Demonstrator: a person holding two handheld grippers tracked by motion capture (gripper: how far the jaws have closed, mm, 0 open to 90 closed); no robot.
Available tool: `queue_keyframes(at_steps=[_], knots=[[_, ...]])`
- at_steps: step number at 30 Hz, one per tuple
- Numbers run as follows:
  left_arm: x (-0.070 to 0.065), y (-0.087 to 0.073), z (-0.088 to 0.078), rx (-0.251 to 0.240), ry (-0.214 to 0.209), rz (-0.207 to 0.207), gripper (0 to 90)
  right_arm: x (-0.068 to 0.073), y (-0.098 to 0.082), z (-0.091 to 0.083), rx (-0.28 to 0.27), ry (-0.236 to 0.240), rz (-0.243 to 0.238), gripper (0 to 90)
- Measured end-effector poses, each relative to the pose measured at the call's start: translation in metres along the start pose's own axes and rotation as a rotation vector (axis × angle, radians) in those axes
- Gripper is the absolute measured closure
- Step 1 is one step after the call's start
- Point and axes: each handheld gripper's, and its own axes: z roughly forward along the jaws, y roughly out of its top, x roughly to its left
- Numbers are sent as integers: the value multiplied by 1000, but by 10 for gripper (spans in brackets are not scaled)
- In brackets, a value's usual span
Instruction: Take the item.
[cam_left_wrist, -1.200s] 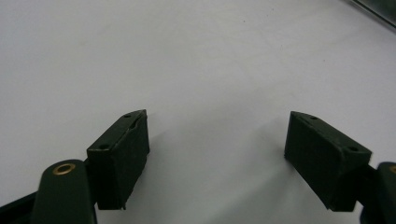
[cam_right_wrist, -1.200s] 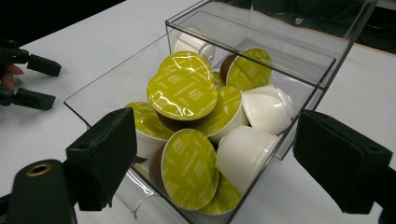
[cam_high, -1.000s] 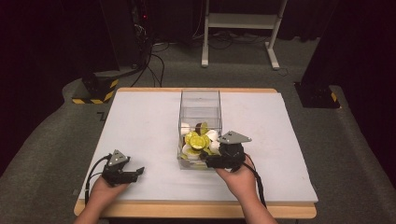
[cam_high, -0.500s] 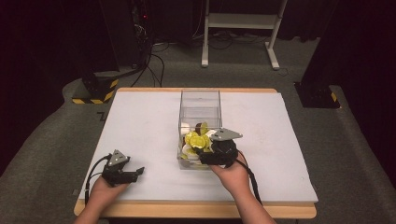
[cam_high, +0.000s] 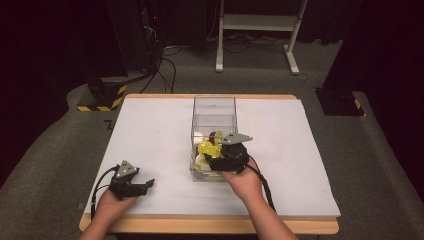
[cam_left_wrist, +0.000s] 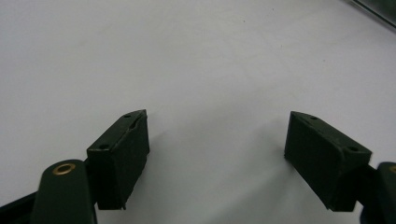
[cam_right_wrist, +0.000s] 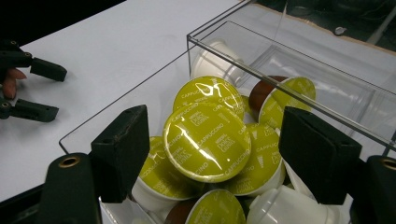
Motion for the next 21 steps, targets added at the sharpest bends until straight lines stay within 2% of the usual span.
queue_keyframes(at_steps=[9,21], knots=[[0,0,0,0,0,0,222,-1,9,8,36,18,-6,283],[0,0,0,1,0,0,222,-4,7,19,100,26,8,286]])
